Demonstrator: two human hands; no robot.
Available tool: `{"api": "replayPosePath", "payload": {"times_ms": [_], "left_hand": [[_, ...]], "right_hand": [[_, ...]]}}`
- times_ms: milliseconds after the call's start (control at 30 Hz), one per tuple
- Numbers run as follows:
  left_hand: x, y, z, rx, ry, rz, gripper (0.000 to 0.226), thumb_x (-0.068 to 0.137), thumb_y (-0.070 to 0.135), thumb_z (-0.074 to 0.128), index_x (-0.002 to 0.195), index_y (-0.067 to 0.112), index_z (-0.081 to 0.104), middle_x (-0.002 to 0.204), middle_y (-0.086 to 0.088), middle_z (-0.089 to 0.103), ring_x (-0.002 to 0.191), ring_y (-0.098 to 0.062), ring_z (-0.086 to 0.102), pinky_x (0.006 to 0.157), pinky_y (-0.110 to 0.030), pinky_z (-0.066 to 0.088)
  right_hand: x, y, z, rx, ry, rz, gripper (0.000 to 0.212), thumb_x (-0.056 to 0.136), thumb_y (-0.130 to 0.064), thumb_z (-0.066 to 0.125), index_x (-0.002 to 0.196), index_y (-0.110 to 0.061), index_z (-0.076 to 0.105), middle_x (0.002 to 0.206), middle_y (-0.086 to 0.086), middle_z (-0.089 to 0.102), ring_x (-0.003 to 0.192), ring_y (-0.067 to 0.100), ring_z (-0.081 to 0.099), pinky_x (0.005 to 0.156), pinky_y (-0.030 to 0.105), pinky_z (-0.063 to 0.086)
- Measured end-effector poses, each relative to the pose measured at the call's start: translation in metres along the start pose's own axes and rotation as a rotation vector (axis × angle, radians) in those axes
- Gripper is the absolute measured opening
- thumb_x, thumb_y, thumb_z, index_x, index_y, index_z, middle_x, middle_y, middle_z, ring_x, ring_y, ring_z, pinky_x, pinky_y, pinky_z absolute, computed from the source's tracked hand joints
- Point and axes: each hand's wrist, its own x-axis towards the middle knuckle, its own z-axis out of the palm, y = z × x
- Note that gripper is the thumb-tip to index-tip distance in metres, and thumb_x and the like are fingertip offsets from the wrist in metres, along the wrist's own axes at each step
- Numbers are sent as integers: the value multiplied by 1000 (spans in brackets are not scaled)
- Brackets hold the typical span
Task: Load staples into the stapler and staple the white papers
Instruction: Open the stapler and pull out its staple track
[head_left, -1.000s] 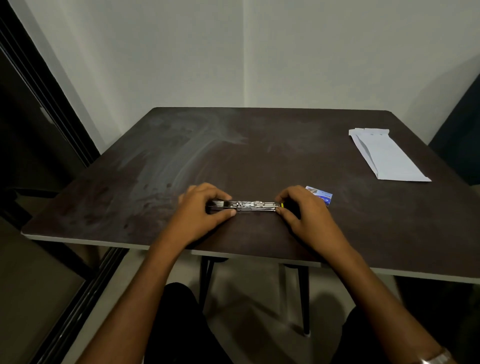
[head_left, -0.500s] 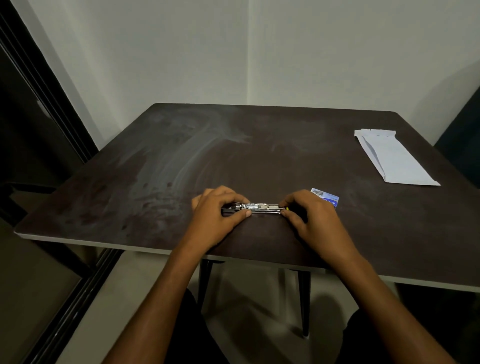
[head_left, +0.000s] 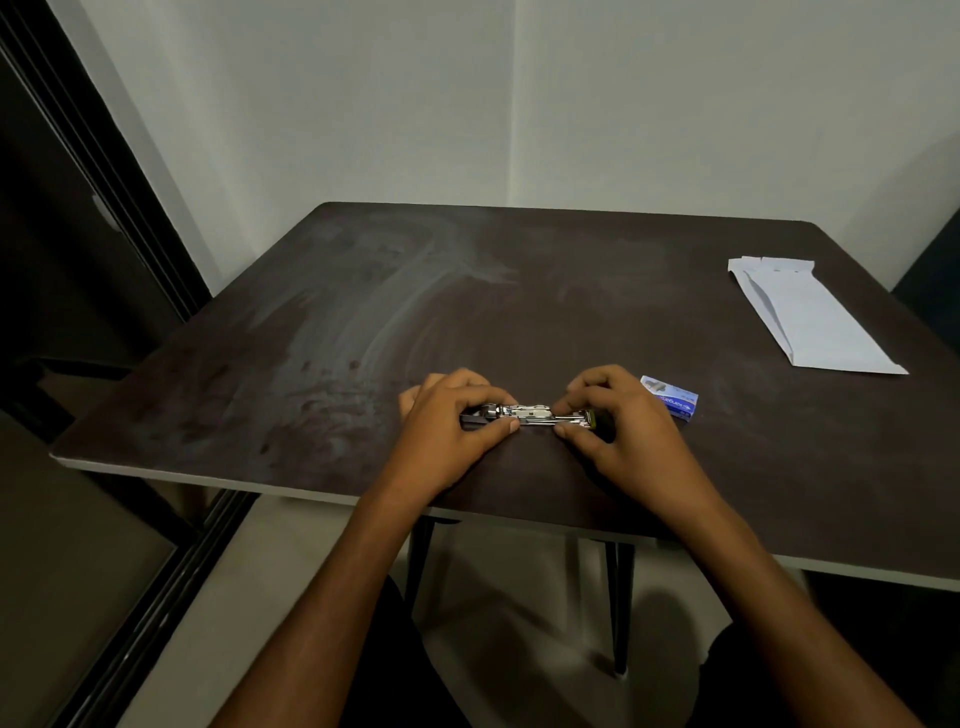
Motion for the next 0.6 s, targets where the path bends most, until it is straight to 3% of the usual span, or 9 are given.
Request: {"api": "replayPosePath", "payload": {"times_ms": [267, 400, 600], "left_hand": [[0, 0, 0, -10, 13, 6, 13, 79, 42, 70, 92, 42, 71, 100, 16, 62, 103, -3, 47, 91, -30, 20], [0, 0, 1, -14, 13, 5, 13, 78, 42, 71, 91, 41, 71, 100, 16, 62, 103, -2, 46, 91, -30, 19], [0, -2, 1, -4, 15, 8, 17, 79, 42, 70, 94, 34, 71, 101, 16, 61, 102, -4, 46, 91, -29, 20]], "right_hand": [[2, -9, 4, 117, 15, 49, 15, 79, -16, 74, 93, -21, 71, 105, -7, 59, 97, 5, 56, 82, 5, 37], [4, -16, 4, 141, 32, 16, 23, 78, -18, 74, 99, -25, 70, 109, -9, 58, 106, 10, 57, 95, 25, 44], [9, -28, 11, 120, -29, -80, 30, 81, -21, 69, 108, -34, 65, 110, -12, 53, 110, 9, 53, 101, 43, 42]]}}
